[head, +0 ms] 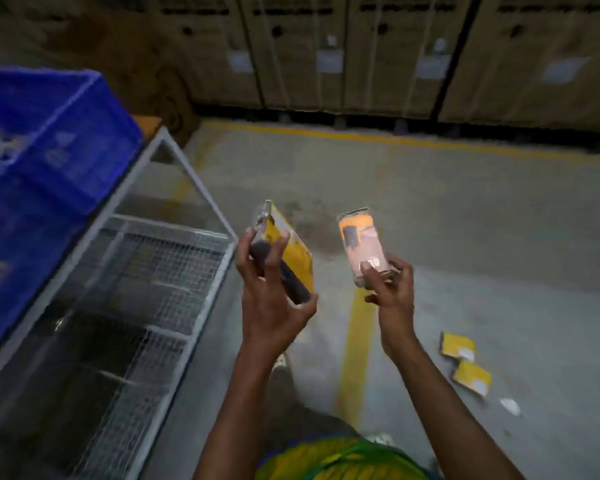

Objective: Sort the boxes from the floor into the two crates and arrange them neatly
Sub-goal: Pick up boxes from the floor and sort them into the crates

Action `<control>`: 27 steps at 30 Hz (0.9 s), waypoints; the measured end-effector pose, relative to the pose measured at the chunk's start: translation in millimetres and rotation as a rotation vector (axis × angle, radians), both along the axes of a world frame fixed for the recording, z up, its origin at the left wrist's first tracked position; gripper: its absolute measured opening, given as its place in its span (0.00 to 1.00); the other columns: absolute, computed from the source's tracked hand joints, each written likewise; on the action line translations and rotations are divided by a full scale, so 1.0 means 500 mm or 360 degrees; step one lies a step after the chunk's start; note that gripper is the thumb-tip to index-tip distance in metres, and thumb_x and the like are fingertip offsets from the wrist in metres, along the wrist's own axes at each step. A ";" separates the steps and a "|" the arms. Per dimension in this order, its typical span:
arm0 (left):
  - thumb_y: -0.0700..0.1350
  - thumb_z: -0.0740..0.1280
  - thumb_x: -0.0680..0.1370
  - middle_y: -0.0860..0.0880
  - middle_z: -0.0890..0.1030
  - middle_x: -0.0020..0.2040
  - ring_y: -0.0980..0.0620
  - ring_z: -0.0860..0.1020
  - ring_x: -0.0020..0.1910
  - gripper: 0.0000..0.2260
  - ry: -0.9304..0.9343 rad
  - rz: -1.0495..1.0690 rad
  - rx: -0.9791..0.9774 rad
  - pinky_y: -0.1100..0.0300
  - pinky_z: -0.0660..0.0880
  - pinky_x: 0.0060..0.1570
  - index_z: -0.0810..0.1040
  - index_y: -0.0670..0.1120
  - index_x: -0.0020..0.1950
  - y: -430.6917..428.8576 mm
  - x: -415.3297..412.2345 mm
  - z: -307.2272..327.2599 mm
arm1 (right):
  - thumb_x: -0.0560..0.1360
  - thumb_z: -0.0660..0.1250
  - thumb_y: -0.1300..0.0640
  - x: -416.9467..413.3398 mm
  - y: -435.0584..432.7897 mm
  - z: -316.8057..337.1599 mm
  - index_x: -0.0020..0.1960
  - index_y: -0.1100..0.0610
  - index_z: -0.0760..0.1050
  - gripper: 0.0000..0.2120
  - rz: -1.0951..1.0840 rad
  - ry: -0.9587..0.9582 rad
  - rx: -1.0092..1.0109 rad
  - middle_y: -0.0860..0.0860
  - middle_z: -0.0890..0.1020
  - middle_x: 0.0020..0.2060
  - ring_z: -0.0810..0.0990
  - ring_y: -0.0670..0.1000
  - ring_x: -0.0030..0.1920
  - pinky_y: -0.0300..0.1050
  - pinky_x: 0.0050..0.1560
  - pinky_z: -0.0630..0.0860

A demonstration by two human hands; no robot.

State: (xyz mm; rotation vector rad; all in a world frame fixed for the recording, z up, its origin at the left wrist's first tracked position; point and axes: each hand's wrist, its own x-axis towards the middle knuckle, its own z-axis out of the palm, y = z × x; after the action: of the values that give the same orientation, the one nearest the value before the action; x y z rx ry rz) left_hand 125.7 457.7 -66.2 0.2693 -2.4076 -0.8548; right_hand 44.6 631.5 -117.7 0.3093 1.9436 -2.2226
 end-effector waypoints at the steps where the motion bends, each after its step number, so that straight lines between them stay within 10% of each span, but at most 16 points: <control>1: 0.42 0.82 0.58 0.40 0.52 0.79 0.45 0.58 0.80 0.48 -0.0027 0.0046 -0.0090 0.60 0.69 0.70 0.66 0.52 0.75 -0.054 0.015 0.004 | 0.69 0.78 0.47 -0.003 -0.056 0.008 0.61 0.46 0.72 0.24 0.0064 0.0125 0.0115 0.52 0.82 0.54 0.81 0.47 0.45 0.41 0.42 0.77; 12: 0.35 0.75 0.67 0.40 0.56 0.77 0.37 0.75 0.67 0.31 0.0104 0.0616 -0.0711 0.44 0.76 0.61 0.77 0.52 0.69 -0.591 0.137 0.062 | 0.66 0.82 0.51 -0.005 -0.728 0.090 0.63 0.47 0.72 0.30 0.0510 0.0742 0.0006 0.51 0.78 0.60 0.80 0.49 0.54 0.45 0.48 0.79; 18: 0.48 0.81 0.69 0.37 0.58 0.73 0.40 0.58 0.79 0.24 0.0393 0.1093 -0.0642 0.54 0.70 0.71 0.81 0.48 0.62 -0.769 0.178 0.134 | 0.68 0.82 0.56 0.011 -0.962 0.161 0.64 0.50 0.71 0.30 0.0694 0.0894 -0.0096 0.51 0.77 0.60 0.81 0.48 0.52 0.51 0.52 0.80; 27: 0.52 0.83 0.65 0.29 0.55 0.74 0.35 0.65 0.74 0.35 0.0259 0.1627 -0.0432 0.51 0.75 0.66 0.77 0.41 0.68 -0.953 0.187 0.217 | 0.70 0.82 0.56 -0.086 -1.161 0.184 0.66 0.57 0.71 0.30 0.0816 0.1155 -0.0094 0.54 0.76 0.62 0.79 0.54 0.59 0.64 0.52 0.78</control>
State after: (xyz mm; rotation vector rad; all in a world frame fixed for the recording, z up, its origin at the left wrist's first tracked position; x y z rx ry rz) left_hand 219.5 -18.8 42.4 1.1293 -1.8135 -0.0692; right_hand 1.8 51.0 -25.9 -1.0205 1.9137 -2.1697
